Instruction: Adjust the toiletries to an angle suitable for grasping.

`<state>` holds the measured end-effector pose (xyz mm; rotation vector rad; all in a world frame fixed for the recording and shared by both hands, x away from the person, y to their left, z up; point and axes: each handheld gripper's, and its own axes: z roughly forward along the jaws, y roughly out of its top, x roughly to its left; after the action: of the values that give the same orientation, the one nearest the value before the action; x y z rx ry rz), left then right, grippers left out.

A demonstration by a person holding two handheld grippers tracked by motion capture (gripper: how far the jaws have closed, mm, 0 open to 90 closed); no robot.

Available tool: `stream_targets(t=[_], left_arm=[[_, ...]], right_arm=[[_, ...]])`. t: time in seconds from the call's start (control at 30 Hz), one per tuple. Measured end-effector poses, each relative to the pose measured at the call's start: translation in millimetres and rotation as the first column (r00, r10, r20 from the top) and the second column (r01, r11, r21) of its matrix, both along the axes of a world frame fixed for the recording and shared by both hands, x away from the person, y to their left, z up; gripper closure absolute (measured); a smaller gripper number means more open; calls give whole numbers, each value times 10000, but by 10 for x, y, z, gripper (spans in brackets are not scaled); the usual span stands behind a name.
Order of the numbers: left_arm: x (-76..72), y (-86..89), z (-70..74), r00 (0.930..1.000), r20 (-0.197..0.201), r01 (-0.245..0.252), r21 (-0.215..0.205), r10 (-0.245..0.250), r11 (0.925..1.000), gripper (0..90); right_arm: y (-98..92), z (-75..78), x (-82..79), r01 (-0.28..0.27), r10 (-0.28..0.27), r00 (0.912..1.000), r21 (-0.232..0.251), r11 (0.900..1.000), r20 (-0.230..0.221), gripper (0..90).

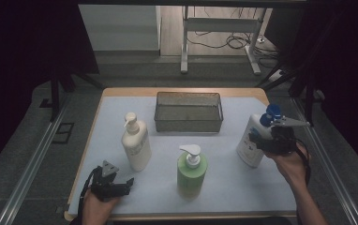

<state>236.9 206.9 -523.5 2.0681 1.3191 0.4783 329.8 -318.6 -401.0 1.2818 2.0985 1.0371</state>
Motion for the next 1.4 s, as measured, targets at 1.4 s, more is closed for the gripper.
stream_targets(t=[1.4], left_arm=[[5,4,2,10000,11,51,42,-51,10000,123]], right_arm=[[641,678,259,-827,821,9964,368,9959,188,400]])
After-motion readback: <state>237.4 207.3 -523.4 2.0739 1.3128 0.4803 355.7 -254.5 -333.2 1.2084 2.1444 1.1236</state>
